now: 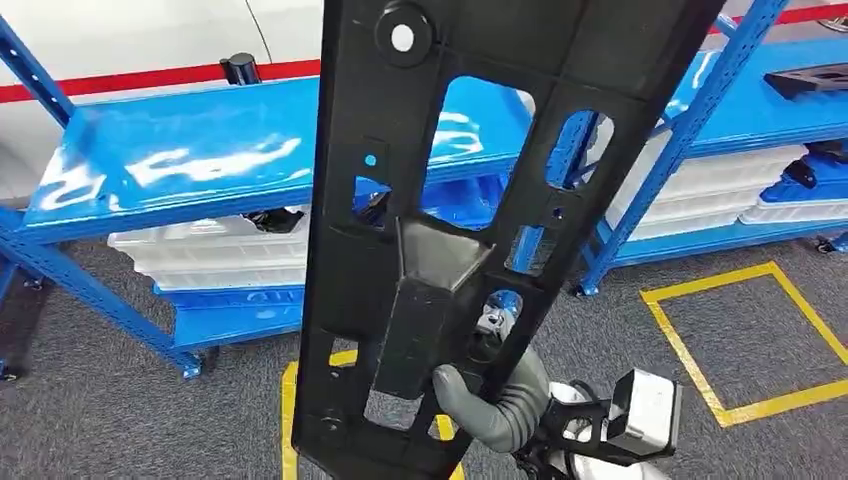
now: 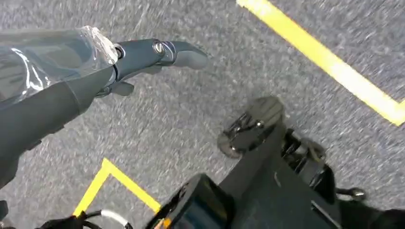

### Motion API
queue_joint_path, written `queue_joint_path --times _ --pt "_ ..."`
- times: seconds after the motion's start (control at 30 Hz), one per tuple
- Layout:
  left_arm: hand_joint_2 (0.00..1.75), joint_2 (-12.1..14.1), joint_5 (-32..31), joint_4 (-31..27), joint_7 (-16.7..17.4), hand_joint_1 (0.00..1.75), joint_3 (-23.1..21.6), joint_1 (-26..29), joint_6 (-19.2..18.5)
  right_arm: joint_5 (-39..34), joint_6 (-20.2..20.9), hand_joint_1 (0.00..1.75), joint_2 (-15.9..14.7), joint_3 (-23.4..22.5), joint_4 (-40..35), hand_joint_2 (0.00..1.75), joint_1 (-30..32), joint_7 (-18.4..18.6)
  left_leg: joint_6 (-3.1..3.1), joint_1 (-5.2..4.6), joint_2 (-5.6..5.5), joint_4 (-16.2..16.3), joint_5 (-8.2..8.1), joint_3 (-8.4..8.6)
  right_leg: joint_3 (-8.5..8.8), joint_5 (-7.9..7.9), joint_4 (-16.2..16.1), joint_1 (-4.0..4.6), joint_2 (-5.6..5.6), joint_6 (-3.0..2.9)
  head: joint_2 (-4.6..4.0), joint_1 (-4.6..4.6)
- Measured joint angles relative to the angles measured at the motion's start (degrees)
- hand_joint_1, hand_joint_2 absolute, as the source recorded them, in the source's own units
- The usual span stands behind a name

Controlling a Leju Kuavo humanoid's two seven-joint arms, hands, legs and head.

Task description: Take the parts from the cabinet and place them on the table.

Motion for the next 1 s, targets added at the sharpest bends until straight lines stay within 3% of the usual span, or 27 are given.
queue_joint_path --times 0.03,0.07,0.1,0.13,0.2,0.23,0.27,0.3,0.33,0.37,0.4,0.43,0.47,0.53,0.57,0.6,0.63,0.7,0.73,0.77,0.8,0.87,0.9,0.93,0.97,1.0 --pt "1.75 0.0 0.0 0.0 0.0 0.0 0.0 0.0 0.0 0.0 0.0 1.75 0.0 -0.02 0.0 1.75 -0.02 0.0 -0.2 0.11 -0.01 0.54 0.19 -0.66 3.3 1.41 -4.78 -0.02 -0.02 0.02 0.0 0.0" --pt "1.75 0.02 0.0 0.0 0.0 0.0 0.0 -0.03 0.0 -0.02 0.0 1.75 0.0 -0.04 0.0 1.75 -0.08 0.0 -0.4 0.03 -0.04 1.22 0.31 -1.27 7.43 1.34 -10.74 -0.14 -0.02 0.04 0.0 0.02" --pt "1.75 0.0 0.0 0.0 0.0 0.0 0.0 -0.14 0.02 -0.02 0.0 1.75 0.0 -0.07 -0.04 1.75 -0.21 0.02 -0.58 -0.28 -0.07 2.01 0.34 -1.97 9.62 0.26 -14.82 0.17 0.07 -0.16 0.0 0.02" --pt "1.75 -0.02 0.0 0.0 0.0 0.0 0.02 -0.15 0.0 -0.04 0.0 1.75 0.0 -0.09 -0.07 1.75 -0.22 0.02 -1.13 -0.33 -0.09 2.2 0.79 -2.31 9.65 -0.32 -15.44 0.2 0.16 -0.7 0.0 -0.07" --pt "1.75 0.0 0.0 0.0 0.0 0.0 0.02 -0.15 0.0 -0.04 0.0 1.75 0.0 -0.09 -0.07 1.75 -0.17 0.02 -1.87 -0.27 -0.03 2.36 1.5 -2.89 8.81 0.05 -14.95 0.35 0.21 -1.3 0.0 -0.07" --pt "1.75 0.02 0.02 0.0 0.0 0.0 0.02 -0.2 0.02 -0.07 0.0 1.75 0.0 -0.09 -0.07 1.75 -0.16 0.06 -2.21 -0.18 -0.08 2.54 1.48 -3.25 8.44 0.54 -15.18 0.02 0.12 -2.1 0.0 -0.04" --pt "1.75 0.02 0.02 0.0 0.0 0.0 0.02 -0.2 0.02 -0.07 0.0 1.75 0.0 -0.09 -0.07 1.75 -0.23 0.07 -2.62 0.13 -0.15 3.67 -0.4 -3.79 7.99 1.02 -15.14 -0.05 -0.03 -2.56 0.0 -0.11" --pt "1.75 0.02 0.07 0.0 0.0 0.0 0.04 -0.19 0.02 -0.07 0.0 1.75 0.0 -0.09 -0.07 1.75 -0.22 0.04 -3.02 0.17 -0.2 6.82 -3.7 -4.83 7.4 1.54 -15.13 -0.05 -0.07 -3.14 0.0 -0.15" --pt "1.75 0.02 0.07 0.0 -0.09 0.0 0.04 -0.35 0.02 -0.09 0.0 1.75 0.0 -0.09 -0.07 1.75 -0.23 0.07 -3.42 0.32 -0.2 11.59 -7.09 -6.32 6.74 1.89 -15.16 -0.02 -0.07 -3.21 0.0 -0.15" --pt "1.75 0.02 0.04 0.0 -0.2 0.0 0.07 -0.62 0.02 -0.09 0.0 1.75 0.0 -0.09 -0.07 1.75 -0.2 0.07 -3.65 0.35 -0.2 16.34 -9.45 -7.71 6.06 2.39 -15.13 0.06 -0.09 -3.27 0.0 -0.13" --pt "1.75 0.02 -0.02 0.0 -0.2 0.0 0.09 -0.76 0.11 -0.2 0.0 1.75 0.0 -0.09 -0.07 1.75 -0.18 0.09 -3.78 0.35 -0.21 20.24 -10.57 -8.64 5.44 2.87 -15.13 0.11 -0.1 -3.25 0.0 -0.15" --pt "1.75 0.02 -0.07 0.0 -0.2 0.0 0.13 -0.82 0.24 -0.37 0.0 1.75 0.0 -0.07 -0.07 1.75 -0.17 0.13 -3.77 0.34 -0.2 22.26 -10.0 -8.74 4.83 3.31 -15.11 0.17 -0.11 -3.25 0.0 -0.15" --pt "1.75 0.02 -0.11 0.0 -0.17 0.0 0.15 -0.8 0.33 -0.52 0.0 1.75 0.0 -0.07 -0.07 1.75 -0.16 0.15 -3.6 0.34 -0.2 21.64 -7.78 -7.65 4.21 3.81 -15.1 0.23 -0.1 -3.21 0.0 -0.15" --pt "1.75 0.0 -0.28 0.0 0.0 0.0 0.13 -0.59 0.37 -0.52 0.0 1.75 0.0 -0.07 -0.09 1.75 -0.16 0.17 -2.93 0.29 -0.21 13.36 -3.35 -2.22 3.29 4.66 -15.09 0.44 0.04 -3.11 0.0 -0.15" --pt "1.75 0.0 -0.33 0.02 0.0 0.0 0.13 -0.52 0.39 -0.52 0.0 1.75 0.0 -0.07 -0.11 1.75 -0.16 0.17 -2.38 0.12 -0.22 7.72 -2.74 1.32 2.98 5.0 -15.09 0.49 0.11 -3.0 0.0 -0.15" --pt "1.75 0.02 -0.35 0.02 0.0 0.0 0.11 -0.59 0.39 -0.52 0.0 1.75 0.0 -0.09 -0.13 1.75 -0.15 0.15 -1.9 -0.27 -0.24 3.2 -3.62 4.28 2.65 5.24 -15.02 0.79 0.15 -2.76 0.0 -0.15" --pt "1.75 0.02 -0.37 0.02 0.0 0.0 0.13 -0.74 0.39 -0.57 0.0 1.75 0.0 -0.11 -0.15 1.75 -0.17 0.22 -1.56 -0.24 -0.51 0.76 -4.15 5.12 2.44 5.7 -15.0 0.78 0.44 -2.37 0.0 -0.04" --pt "1.75 0.0 -0.24 0.0 -0.11 0.0 0.13 -0.7 0.31 -0.81 0.0 1.75 0.0 -0.11 -0.28 1.75 -0.23 0.24 -1.25 -0.52 -0.35 0.35 -4.38 4.63 1.71 6.51 -15.0 0.71 0.28 -1.82 0.0 -0.09" --pt "1.75 -0.09 -0.24 0.02 -0.13 0.0 0.13 -0.51 0.26 -1.29 0.0 1.75 -0.02 -0.11 -0.28 1.75 -0.19 0.39 -0.82 -0.06 -0.16 -0.15 -3.98 4.22 1.3 6.89 -14.94 1.1 0.46 -1.41 0.0 -0.07" --pt "1.75 -0.2 -0.24 0.02 -0.15 0.0 0.11 -0.38 0.22 -1.42 0.0 1.75 -0.11 -0.13 -0.31 1.75 -0.11 0.48 -0.52 0.19 0.28 -0.25 -3.5 3.99 0.7 5.89 -14.11 0.77 0.4 -1.25 0.0 -0.09" --pt "1.75 -0.2 -0.24 0.02 -0.15 0.0 0.13 -0.2 0.22 -1.62 0.0 1.75 -0.18 -0.15 -0.31 1.75 -0.16 0.5 -0.19 0.17 0.39 -0.24 -3.27 3.64 -0.37 3.63 -11.6 0.71 0.32 -0.9 0.0 0.22" --pt "1.75 -0.2 -0.26 0.02 -0.13 0.0 0.13 -0.05 0.22 -1.73 0.0 1.75 -0.22 -0.15 -0.31 1.75 -0.1 0.59 0.37 -0.01 1.09 -0.2 -2.78 3.13 -4.14 -1.77 -1.78 0.36 0.32 -0.34 0.0 0.24" --pt "1.75 -0.2 -0.28 0.02 0.04 0.0 0.13 0.02 0.13 -1.73 0.02 1.75 -0.26 -0.15 -0.31 1.75 -0.05 0.59 0.37 -0.1 1.45 -0.15 -2.6 2.86 -5.9 -3.59 3.07 0.35 0.31 -0.11 0.0 0.24" --pt "1.75 -0.22 -0.28 0.02 0.11 0.0 0.11 0.13 0.13 -1.73 0.02 1.75 -0.26 -0.15 -0.31 1.75 0.05 0.59 0.34 -0.1 1.88 -0.13 -2.48 2.72 -6.4 -3.87 5.06 0.3 0.3 0.03 0.0 0.24" --pt "1.75 -0.22 -0.28 0.02 0.18 0.0 0.11 0.2 0.13 -1.75 0.02 1.75 -0.26 -0.15 -0.31 1.75 0.15 0.61 0.29 -0.1 2.3 -0.09 -2.42 2.66 -5.36 -2.91 3.86 0.24 0.25 0.13 0.0 0.24" --pt "1.75 -0.22 -0.28 0.02 0.2 0.0 0.11 0.21 0.13 -1.77 0.02 1.75 -0.26 -0.15 -0.31 1.75 0.17 0.66 0.25 -0.06 2.67 -0.01 -2.4 2.66 -2.98 -1.0 0.25 0.16 0.12 0.13 0.0 0.24"
